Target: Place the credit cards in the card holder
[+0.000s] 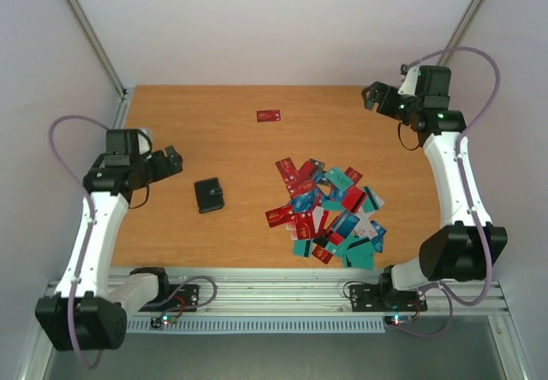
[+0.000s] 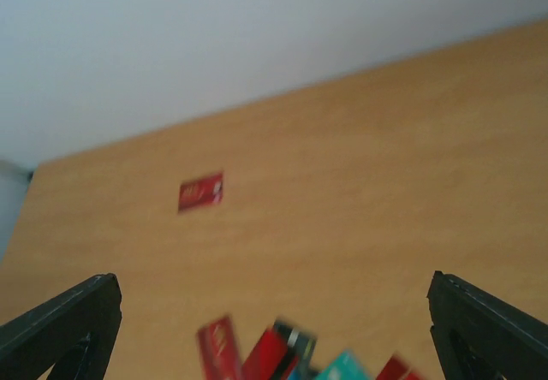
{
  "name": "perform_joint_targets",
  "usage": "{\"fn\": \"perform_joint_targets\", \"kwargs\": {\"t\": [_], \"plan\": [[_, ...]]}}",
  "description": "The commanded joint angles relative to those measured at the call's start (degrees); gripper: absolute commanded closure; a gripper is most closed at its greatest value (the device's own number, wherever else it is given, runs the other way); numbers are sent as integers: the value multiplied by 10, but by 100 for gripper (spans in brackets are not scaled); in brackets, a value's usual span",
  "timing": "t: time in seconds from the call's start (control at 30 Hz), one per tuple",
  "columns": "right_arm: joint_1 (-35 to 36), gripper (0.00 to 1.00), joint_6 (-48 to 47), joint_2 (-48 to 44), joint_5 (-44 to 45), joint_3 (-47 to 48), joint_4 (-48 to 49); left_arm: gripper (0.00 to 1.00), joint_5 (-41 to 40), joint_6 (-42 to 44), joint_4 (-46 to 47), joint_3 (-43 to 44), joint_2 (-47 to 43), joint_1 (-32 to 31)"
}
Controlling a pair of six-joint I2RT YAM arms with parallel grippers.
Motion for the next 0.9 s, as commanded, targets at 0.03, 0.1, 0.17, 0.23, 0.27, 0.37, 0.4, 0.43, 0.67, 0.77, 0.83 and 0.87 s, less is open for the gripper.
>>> {"fn": "perform_joint_targets", "kwargs": {"t": [0.03,0.1,0.17,0.23,0.27,0.37,0.4,0.43,0.67,0.77,0.83,0.87], "plan": [[48,2,13,29,-98,44,-232,5,95,-74,-97,-19,48,-3],[81,1,-1,32,-81,63,-286,7,107,-71,-100,-29,66,-3],[108,1,-10,33,-57,77,-334,12,120,-68,-92,-43,85,-2],[128,1,-10,25,-42,69,-354,19,135,-68,-75,-56,109,-2],[135,1,-8,22,-39,62,-360,24,147,-69,-65,-62,123,-3],[143,2,0,8,-49,28,-353,36,161,-61,-38,-73,166,-3],[144,2,2,6,-55,16,-350,38,163,-56,-34,-76,178,-3],[146,1,4,5,-64,3,-343,39,164,-49,-30,-79,189,-2],[160,4,3,15,-104,-54,-285,50,175,-7,4,-74,285,-3],[162,5,4,21,-121,-61,-274,51,167,4,9,-67,311,-3],[166,6,7,24,-129,-63,-274,52,167,10,15,-66,322,-2],[169,6,9,24,-131,-65,-272,52,171,14,18,-67,328,-3]]}}
